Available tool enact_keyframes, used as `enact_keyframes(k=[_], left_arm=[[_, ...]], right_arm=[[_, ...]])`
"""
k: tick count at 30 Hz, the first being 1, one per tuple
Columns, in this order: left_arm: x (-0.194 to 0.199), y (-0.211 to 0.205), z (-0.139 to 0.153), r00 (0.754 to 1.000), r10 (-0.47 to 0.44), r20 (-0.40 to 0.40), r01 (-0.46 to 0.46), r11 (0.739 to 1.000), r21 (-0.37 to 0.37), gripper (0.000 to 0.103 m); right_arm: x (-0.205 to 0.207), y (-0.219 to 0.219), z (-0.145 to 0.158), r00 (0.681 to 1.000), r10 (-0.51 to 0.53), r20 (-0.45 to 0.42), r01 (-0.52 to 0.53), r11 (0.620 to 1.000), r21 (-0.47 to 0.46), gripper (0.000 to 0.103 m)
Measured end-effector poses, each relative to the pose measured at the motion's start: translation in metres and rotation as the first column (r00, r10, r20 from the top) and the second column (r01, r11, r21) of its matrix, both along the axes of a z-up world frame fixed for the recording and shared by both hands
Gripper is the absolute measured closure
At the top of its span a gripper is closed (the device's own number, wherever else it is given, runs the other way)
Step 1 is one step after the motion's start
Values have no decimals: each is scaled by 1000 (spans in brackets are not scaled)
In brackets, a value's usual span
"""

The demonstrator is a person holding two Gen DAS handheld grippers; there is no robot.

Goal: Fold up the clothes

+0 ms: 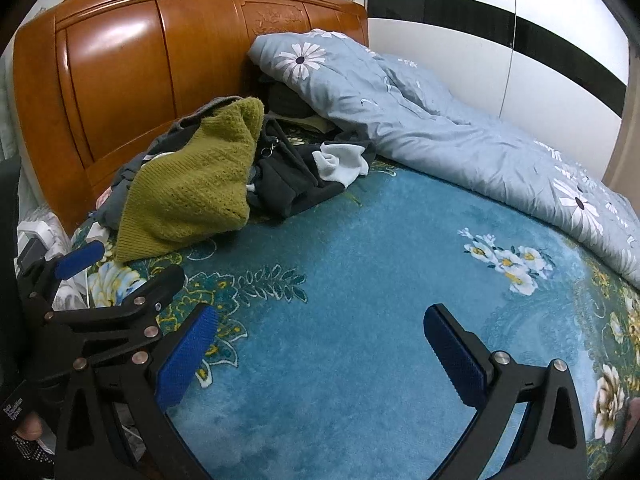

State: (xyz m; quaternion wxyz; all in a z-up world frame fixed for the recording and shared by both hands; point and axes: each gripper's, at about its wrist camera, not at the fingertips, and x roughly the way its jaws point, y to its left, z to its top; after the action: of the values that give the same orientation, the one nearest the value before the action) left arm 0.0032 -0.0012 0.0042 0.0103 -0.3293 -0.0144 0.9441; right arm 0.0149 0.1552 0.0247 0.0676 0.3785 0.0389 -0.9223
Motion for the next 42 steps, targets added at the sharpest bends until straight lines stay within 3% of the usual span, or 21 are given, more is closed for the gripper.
enact_keyframes(k=[20, 24, 29, 42], left_arm=[[17, -10, 10, 991, 5, -130, 2, 999, 52, 0], [16, -10, 7, 993, -8, -120, 16, 997, 70, 0], [16, -5, 4, 991, -26, -129, 31, 999, 38, 0], [14, -2, 5, 991, -35, -127, 39, 999, 26, 0]], right_arm=[[13, -4, 12, 996, 0, -84, -2, 1000, -24, 0], [14, -4, 12, 997, 0, -82, -1, 1000, -16, 0], [11, -1, 5, 999, -1, -47, -1, 999, -36, 0], [10, 3, 4, 998, 1, -55, -4, 999, -52, 0]])
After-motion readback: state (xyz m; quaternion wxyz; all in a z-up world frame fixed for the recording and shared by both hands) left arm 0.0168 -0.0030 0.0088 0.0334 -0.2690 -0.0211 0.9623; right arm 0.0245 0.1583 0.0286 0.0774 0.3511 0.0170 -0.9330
